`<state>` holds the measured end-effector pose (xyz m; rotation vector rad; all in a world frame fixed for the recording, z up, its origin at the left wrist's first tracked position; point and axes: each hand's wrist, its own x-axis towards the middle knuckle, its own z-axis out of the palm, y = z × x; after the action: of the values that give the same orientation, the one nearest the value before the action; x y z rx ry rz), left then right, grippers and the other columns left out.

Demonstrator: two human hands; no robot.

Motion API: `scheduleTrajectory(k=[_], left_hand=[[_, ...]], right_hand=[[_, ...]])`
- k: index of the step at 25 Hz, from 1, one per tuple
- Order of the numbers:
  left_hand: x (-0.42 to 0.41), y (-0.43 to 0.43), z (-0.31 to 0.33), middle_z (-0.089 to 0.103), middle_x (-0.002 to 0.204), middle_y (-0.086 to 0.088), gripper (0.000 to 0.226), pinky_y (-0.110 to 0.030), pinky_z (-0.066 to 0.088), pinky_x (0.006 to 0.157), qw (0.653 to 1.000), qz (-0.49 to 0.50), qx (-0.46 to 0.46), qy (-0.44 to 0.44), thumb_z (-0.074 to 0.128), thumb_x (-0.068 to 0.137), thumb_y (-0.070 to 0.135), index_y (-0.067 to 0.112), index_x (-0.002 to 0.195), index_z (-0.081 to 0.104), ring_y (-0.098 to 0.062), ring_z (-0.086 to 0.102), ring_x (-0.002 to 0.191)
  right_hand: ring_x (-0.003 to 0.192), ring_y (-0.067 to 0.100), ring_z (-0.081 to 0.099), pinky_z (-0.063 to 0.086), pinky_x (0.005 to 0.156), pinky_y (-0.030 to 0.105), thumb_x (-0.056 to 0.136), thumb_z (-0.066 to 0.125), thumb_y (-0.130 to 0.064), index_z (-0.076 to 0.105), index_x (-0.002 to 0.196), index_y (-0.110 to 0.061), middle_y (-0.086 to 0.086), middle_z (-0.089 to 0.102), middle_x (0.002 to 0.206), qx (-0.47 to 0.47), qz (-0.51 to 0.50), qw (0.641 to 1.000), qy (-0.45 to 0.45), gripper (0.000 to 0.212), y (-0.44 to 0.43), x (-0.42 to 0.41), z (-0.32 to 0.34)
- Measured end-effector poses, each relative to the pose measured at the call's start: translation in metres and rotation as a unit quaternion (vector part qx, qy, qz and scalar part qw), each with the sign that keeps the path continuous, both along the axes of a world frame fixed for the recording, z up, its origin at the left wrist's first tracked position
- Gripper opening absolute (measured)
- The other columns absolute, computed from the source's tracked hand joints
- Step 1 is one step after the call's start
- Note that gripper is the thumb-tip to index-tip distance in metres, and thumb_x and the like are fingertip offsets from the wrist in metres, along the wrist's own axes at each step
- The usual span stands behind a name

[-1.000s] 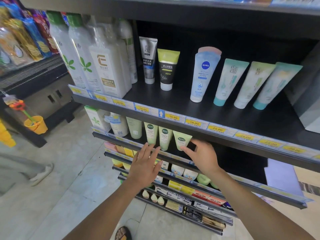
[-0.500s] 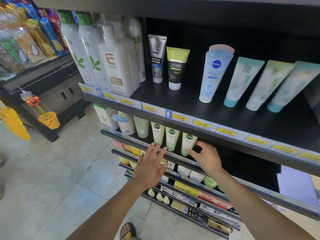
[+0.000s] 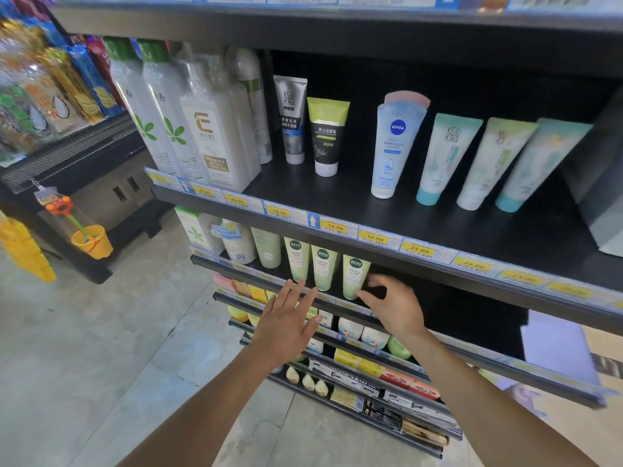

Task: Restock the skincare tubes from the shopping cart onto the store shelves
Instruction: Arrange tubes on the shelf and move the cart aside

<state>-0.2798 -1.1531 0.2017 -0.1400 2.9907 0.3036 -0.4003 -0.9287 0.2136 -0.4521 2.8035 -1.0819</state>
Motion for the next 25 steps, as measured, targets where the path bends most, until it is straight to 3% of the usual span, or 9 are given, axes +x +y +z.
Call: scheduleTrajectory(k=[5,8,10,12,15,19,23,25], left_hand=[[0.006,0.000,0.008,-0.003,0.174,0.004,0.071,-0.051,0.007,0.129,0.999,-0.029,-0.008,-0.024,0.006,0.098,0.067,0.037,0.163,0.008,-0.019,-0.010,0.159],[0.012,0.002,0.011,-0.001,0.174,0.004,0.066,-0.050,0.006,0.129,0.998,-0.066,-0.004,-0.006,0.013,0.104,0.063,0.037,0.164,0.009,-0.020,-0.007,0.160],[0.017,0.005,0.016,0.000,0.174,0.004,0.076,-0.049,0.006,0.129,0.996,-0.091,-0.002,0.014,0.002,0.097,0.070,0.036,0.164,0.011,-0.020,-0.006,0.160],[0.027,0.011,0.024,0.002,0.174,0.004,0.084,-0.050,0.008,0.129,0.991,-0.123,-0.003,0.042,-0.007,0.091,0.073,0.035,0.163,0.016,-0.019,-0.005,0.160],[0.045,0.023,0.037,0.005,0.174,0.002,0.076,-0.049,0.006,0.129,0.980,-0.182,0.001,0.079,0.002,0.096,0.065,0.032,0.162,0.023,-0.020,-0.005,0.160],[0.066,0.054,0.050,0.006,0.174,0.001,0.081,-0.050,0.006,0.129,0.961,-0.254,0.011,0.111,-0.002,0.094,0.065,0.032,0.162,0.026,-0.021,-0.003,0.160],[0.093,0.116,0.056,0.004,0.174,0.001,0.074,-0.049,0.003,0.129,0.931,-0.344,0.020,0.124,0.003,0.099,0.065,0.032,0.163,0.021,-0.021,-0.007,0.160],[0.111,0.154,0.060,0.009,0.173,0.000,0.080,-0.051,0.009,0.128,0.914,-0.386,0.015,0.121,0.000,0.095,0.065,0.030,0.162,0.025,-0.024,0.000,0.160]], right_hand=[[0.106,0.005,0.065,0.056,0.090,0.030,0.092,0.070,-0.044,0.065,0.126,-0.034,-0.018,0.066,0.121,-0.006,-0.033,0.999,0.004,0.036,0.015,0.027,0.011],[0.098,0.003,0.065,0.053,0.081,0.022,0.093,0.069,-0.044,0.067,0.122,-0.035,-0.019,0.061,0.119,0.004,-0.070,0.997,0.008,0.031,0.024,0.054,0.021],[0.091,0.001,0.066,0.051,0.073,0.020,0.093,0.068,-0.045,0.068,0.120,-0.034,-0.019,0.058,0.115,0.011,-0.087,0.996,0.019,0.029,0.030,0.075,0.029],[0.089,0.001,0.065,0.054,0.076,0.023,0.094,0.069,-0.042,0.068,0.119,-0.032,-0.015,0.057,0.117,0.007,-0.100,0.994,0.038,0.027,0.038,0.101,0.038],[0.105,0.004,0.059,0.050,0.087,0.022,0.093,0.070,-0.040,0.066,0.121,-0.030,-0.015,0.056,0.121,0.014,-0.146,0.986,0.080,0.030,0.055,0.146,0.047],[0.124,0.008,0.048,0.043,0.103,0.023,0.093,0.071,-0.037,0.065,0.125,-0.027,-0.011,0.055,0.130,0.023,-0.200,0.972,0.119,0.034,0.083,0.208,0.061],[0.132,0.014,0.041,0.038,0.105,0.027,0.092,0.071,-0.039,0.065,0.128,-0.026,-0.004,0.053,0.139,0.076,-0.292,0.944,0.136,0.038,0.128,0.284,0.079],[0.134,0.016,0.041,0.037,0.105,0.028,0.092,0.070,-0.041,0.064,0.129,-0.029,-0.003,0.051,0.142,0.089,-0.332,0.930,0.131,0.039,0.156,0.321,0.086]])
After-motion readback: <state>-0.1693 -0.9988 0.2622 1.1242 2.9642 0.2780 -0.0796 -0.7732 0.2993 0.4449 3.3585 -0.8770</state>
